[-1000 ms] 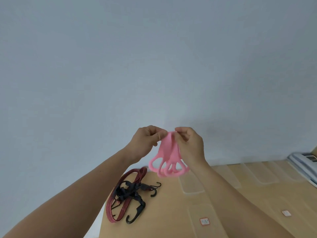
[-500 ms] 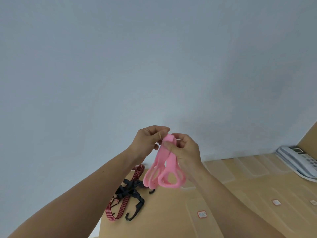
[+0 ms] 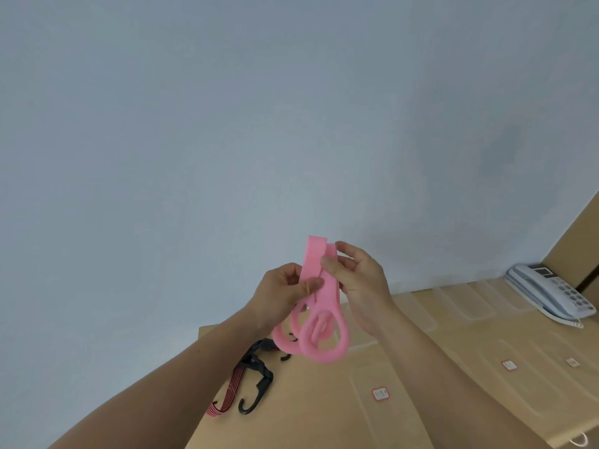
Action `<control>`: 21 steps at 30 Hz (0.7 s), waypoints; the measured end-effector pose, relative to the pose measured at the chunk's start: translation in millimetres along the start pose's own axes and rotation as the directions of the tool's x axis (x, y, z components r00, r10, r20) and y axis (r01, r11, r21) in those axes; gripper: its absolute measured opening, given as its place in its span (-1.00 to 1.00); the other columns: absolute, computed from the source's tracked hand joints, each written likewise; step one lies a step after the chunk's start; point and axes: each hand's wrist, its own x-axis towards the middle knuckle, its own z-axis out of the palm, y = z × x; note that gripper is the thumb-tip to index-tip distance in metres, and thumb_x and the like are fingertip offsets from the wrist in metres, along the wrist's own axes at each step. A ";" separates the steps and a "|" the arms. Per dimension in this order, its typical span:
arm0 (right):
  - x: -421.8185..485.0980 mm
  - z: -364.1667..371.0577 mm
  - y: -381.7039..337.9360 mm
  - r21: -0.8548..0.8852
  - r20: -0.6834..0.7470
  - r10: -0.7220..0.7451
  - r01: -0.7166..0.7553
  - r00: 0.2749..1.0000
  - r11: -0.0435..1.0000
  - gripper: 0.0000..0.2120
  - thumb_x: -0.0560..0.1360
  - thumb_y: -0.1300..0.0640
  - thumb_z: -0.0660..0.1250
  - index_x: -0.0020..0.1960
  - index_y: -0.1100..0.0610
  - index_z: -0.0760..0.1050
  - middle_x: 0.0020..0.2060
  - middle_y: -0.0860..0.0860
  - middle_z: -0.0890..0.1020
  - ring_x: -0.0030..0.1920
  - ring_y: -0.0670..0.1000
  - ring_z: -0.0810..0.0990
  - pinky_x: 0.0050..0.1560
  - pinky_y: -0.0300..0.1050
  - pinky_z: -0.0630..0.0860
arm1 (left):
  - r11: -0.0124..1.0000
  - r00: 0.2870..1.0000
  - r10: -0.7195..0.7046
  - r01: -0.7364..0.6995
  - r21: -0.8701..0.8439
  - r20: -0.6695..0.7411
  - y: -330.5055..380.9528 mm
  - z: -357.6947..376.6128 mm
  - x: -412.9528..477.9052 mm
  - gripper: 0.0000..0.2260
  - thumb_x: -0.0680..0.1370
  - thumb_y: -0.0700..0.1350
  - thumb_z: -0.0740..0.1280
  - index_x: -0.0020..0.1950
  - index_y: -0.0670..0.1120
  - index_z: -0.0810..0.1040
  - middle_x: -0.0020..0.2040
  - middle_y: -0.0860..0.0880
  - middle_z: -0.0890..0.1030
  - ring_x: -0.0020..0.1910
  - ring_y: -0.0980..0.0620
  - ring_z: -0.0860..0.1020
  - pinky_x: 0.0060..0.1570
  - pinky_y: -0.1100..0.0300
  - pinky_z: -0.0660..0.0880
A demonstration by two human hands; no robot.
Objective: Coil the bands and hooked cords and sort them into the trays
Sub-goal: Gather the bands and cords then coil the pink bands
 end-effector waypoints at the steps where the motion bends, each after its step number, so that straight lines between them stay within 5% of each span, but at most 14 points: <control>1: -3.4 -3.8 3.6 -0.018 0.056 0.009 -0.008 0.998 1.000 -0.73 0.49 0.16 0.45 0.18 0.04 0.57 -0.04 0.01 0.73 -0.03 0.04 0.72 -0.11 -0.13 0.63 | 0.999 1.000 -0.014 0.014 -0.038 -0.007 -1.1 -0.1 0.5 -0.82 0.50 -0.08 0.49 -0.08 -0.18 0.60 -0.19 -0.12 0.69 -0.26 -0.04 0.62 -0.24 0.14 0.57; 4: -16.4 -11.8 22.1 -0.137 0.111 0.062 -0.046 0.992 0.990 -0.83 0.53 0.22 0.37 0.09 0.07 0.64 -0.05 0.07 0.73 -0.03 0.12 0.71 -0.03 0.03 0.65 | 0.991 0.998 -0.065 0.062 -0.117 -0.026 -4.9 5.3 0.7 -0.79 0.49 -0.06 0.50 -0.10 -0.21 0.61 -0.21 -0.18 0.68 -0.33 -0.06 0.62 -0.34 0.15 0.58; 7: -21.9 -24.6 35.1 -0.255 -0.074 0.061 -0.078 0.995 0.964 -0.86 0.50 0.23 0.37 -0.12 0.06 0.67 -0.19 0.05 0.73 -0.15 0.10 0.70 -0.15 0.05 0.63 | 0.997 0.996 -0.079 0.078 -0.010 -0.042 -13.6 15.7 -0.3 -0.71 0.51 -0.03 0.48 -0.06 -0.28 0.58 -0.22 -0.18 0.69 -0.36 -0.08 0.58 -0.31 0.10 0.56; 11: -21.6 -60.0 40.4 -0.378 -0.286 0.013 -0.125 0.958 0.917 -0.84 0.49 0.25 0.35 -0.22 0.08 0.62 -0.25 0.13 0.69 -0.26 0.10 0.62 -0.13 0.16 0.60 | 0.996 0.970 -0.080 0.089 0.027 -0.231 -17.9 17.0 3.0 -0.71 0.56 -0.04 0.39 -0.03 -0.29 0.55 -0.25 -0.12 0.68 -0.41 -0.02 0.53 -0.32 0.11 0.51; 13: -20.4 -74.2 40.8 -0.425 -0.317 0.003 -0.145 0.948 0.893 -0.85 0.50 0.24 0.35 -0.22 0.09 0.60 -0.21 0.16 0.69 -0.24 0.15 0.62 -0.09 0.17 0.59 | 0.996 0.982 -0.081 0.084 0.009 -0.173 -17.0 17.0 5.1 -0.75 0.58 -0.06 0.37 -0.03 -0.27 0.55 -0.25 -0.09 0.67 -0.36 -0.02 0.54 -0.33 0.14 0.50; 17: -17.2 -77.0 43.2 -0.352 -0.240 0.060 -0.144 0.969 0.925 -0.88 0.52 0.25 0.35 -0.16 0.15 0.63 -0.10 0.21 0.69 -0.06 0.25 0.66 0.04 0.21 0.58 | 0.993 0.985 -0.108 0.114 -0.036 0.135 -19.7 55.1 1.7 -0.85 0.60 -0.06 0.35 -0.06 -0.14 0.59 -0.21 -0.08 0.66 -0.32 0.01 0.58 -0.29 0.20 0.53; 21: -19.5 -89.3 50.5 -0.149 -0.091 0.186 -0.198 0.978 0.969 -0.82 0.59 0.19 0.28 -0.06 0.20 0.65 -0.09 0.24 0.68 -0.11 0.16 0.69 -0.01 0.16 0.63 | 0.986 0.986 -0.166 0.165 0.027 0.008 -40.5 102.2 13.1 -0.80 0.65 -0.04 0.25 0.14 -0.12 0.57 0.02 -0.14 0.68 -0.02 -0.05 0.66 0.06 0.03 0.58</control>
